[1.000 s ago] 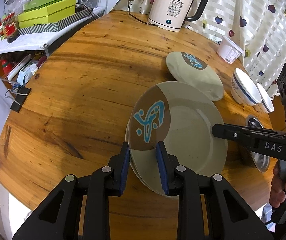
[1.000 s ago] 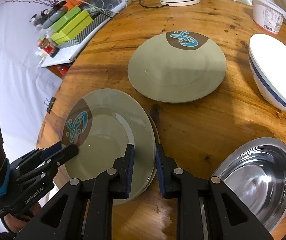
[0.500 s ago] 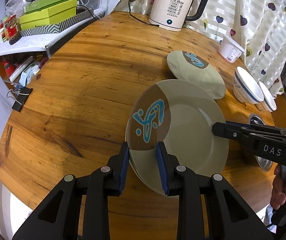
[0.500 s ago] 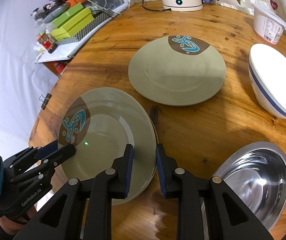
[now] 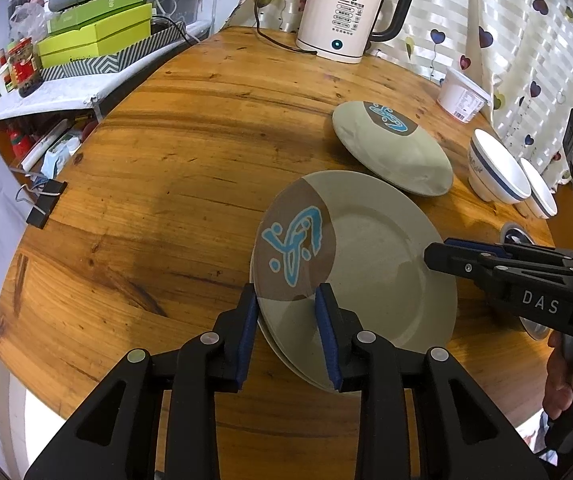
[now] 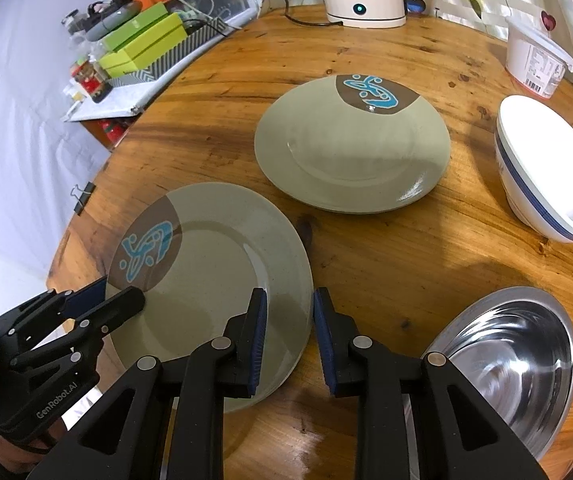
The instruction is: Organize plates and bowls
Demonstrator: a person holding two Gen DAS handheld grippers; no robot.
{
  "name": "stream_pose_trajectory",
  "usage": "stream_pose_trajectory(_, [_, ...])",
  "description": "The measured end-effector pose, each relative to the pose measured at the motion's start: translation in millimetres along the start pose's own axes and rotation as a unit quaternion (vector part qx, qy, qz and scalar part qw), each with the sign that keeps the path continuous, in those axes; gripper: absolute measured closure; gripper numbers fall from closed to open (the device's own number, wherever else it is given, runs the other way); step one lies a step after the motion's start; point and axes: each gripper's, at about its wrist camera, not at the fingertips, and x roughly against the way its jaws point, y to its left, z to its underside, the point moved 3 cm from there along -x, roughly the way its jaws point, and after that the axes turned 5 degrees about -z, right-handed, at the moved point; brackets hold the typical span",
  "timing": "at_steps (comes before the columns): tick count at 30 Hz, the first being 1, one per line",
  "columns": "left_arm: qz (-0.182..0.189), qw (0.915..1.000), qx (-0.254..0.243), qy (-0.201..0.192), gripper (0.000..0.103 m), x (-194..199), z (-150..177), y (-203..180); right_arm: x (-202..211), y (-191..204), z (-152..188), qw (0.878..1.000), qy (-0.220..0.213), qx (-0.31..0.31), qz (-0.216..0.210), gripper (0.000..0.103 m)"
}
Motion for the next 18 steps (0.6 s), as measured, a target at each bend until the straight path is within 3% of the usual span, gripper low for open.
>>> stream_pose_trajectory(5, [0.001, 1.0, -0.002, -0.003, 0.063, 0, 2, 1, 1, 1, -1, 1.0, -0.001, 0.0, -0.002, 0.078])
stream_pose_trajectory(13, [0.009, 0.9999, 0.002, -0.014, 0.061, 2, 0, 4, 5, -3, 1, 1.0, -0.008, -0.001, -0.01, 0.077])
stream_pose_trajectory(18, [0.012, 0.9997, 0.008, -0.02, 0.061, 4, -4, 9, 17, -6, 2, 0.999, -0.024, -0.007, -0.02, 0.069])
